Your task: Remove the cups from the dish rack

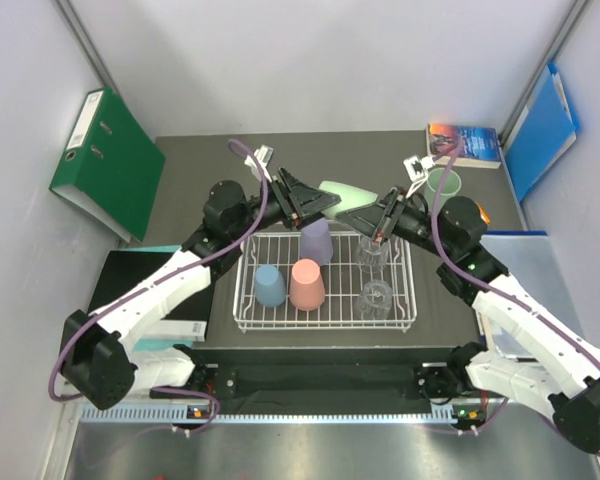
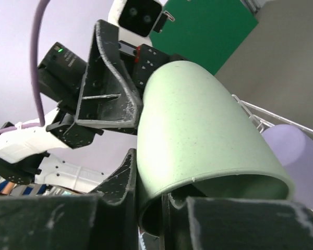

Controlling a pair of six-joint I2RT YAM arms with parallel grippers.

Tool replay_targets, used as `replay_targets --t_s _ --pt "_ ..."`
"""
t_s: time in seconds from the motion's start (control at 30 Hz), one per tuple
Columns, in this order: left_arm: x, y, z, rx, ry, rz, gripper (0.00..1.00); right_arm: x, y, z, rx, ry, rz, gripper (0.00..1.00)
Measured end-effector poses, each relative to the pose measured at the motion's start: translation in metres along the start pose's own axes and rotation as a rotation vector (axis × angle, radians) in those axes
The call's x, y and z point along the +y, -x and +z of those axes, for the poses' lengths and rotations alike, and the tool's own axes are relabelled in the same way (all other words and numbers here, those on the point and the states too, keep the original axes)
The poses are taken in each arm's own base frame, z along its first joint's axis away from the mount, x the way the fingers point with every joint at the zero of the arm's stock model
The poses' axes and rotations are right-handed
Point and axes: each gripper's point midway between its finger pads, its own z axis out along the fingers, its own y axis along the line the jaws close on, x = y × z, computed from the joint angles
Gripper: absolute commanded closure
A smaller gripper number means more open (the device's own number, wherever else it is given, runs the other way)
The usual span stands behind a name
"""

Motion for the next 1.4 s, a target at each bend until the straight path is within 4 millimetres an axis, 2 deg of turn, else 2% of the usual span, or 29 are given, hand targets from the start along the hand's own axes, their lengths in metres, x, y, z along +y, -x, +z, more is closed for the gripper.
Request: replay_targets --t_s 0.07,0.1,0.2,0.33,0.43,0.57,0.63,0.7,0.8,0.9,1.0,1.07,1.17,1.4 --pt "-0.002 0.000 0.000 0.002 -0.001 -0.013 0.29 0.007 0.005 -0.002 -0.022 0.009 -0.027 1.00" --pt "-0.003 -0.001 0.000 0.002 0.006 -0.009 0.03 0.007 0.006 -0.005 -0.025 0.001 -0.036 1.00" --pt "0.006 0.005 0.001 -0.031 0.092 0.058 0.01 0.000 0.009 -0.014 -0.042 -0.085 -0.063 1.00" --pt "0.034 0.032 -0.013 -0.166 0.299 0.130 0.01 -0.025 0.038 -0.035 -0.125 -0.332 -0.130 1.00" --pt "0.059 0.051 -0.029 -0.265 0.466 0.158 0.01 -0.044 0.078 -0.048 -0.188 -0.564 -0.184 1.00" --pt "0.095 0.060 -0.046 -0.305 0.679 0.168 0.01 -0.080 0.138 -0.061 -0.244 -0.897 -0.201 1.00" --pt "0.110 0.063 -0.050 -0.302 0.767 0.170 0.01 -0.104 0.172 -0.060 -0.270 -1.063 -0.182 1.00" --pt "0.126 0.063 -0.053 -0.290 0.847 0.173 0.01 -0.133 0.192 -0.051 -0.273 -1.176 -0.173 1.00" --pt "0.146 0.060 -0.061 -0.259 0.950 0.189 0.01 -0.185 0.190 -0.051 -0.184 -1.341 -0.132 1.00" --pt "0.155 0.058 -0.068 -0.230 1.011 0.208 0.01 -0.234 0.186 -0.057 -0.104 -1.427 -0.032 1.00" --pt "0.154 0.062 -0.069 -0.215 1.040 0.234 0.01 -0.281 0.181 -0.076 -0.060 -1.503 0.077 1.00" --pt "0.151 0.065 -0.067 -0.210 1.045 0.252 0.01 -0.303 0.172 -0.092 -0.020 -1.556 0.131 1.00" --pt "0.148 0.069 -0.066 -0.209 1.046 0.271 0.01 -0.315 0.160 -0.099 0.027 -1.574 0.174 1.00" --pt "0.156 0.064 -0.065 -0.173 1.063 0.280 0.01 -0.318 0.143 -0.093 0.087 -1.551 0.197 1.00"
